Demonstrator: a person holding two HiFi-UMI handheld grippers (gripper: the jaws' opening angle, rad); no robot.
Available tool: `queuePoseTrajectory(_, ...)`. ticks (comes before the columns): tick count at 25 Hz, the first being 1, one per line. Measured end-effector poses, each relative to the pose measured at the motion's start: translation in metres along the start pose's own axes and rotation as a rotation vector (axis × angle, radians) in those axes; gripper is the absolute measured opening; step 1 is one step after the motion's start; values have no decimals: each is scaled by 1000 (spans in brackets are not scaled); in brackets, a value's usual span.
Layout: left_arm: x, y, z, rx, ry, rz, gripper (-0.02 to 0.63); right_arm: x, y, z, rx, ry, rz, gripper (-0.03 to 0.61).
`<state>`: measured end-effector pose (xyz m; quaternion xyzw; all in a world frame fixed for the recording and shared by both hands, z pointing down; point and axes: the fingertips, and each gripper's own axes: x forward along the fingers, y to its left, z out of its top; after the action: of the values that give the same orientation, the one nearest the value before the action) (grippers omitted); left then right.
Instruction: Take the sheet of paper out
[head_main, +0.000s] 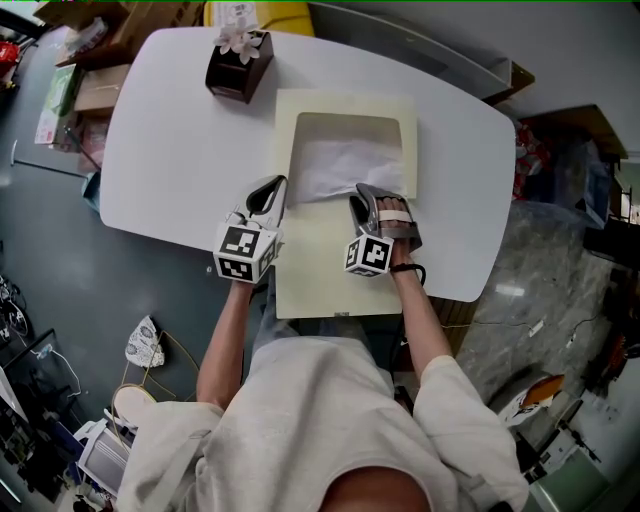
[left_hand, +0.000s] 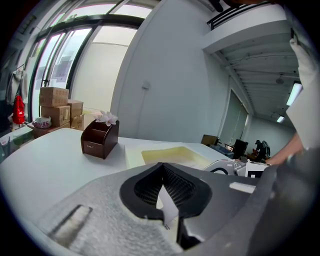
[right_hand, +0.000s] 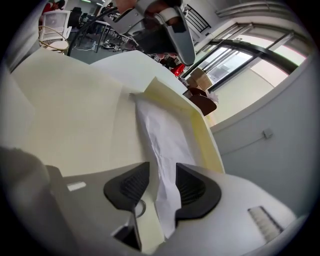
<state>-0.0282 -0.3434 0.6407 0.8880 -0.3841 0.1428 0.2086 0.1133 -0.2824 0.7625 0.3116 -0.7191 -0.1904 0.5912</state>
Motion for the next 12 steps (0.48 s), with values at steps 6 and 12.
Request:
queuePoseTrajectory(6,-2,2,-1,-1,3,17,2,11,-9,1,-1,-4,-22,144)
queuePoseTrajectory(12,-6,5,-2,-3,0,27,2,18,-9,5,-10,-13,-27,73)
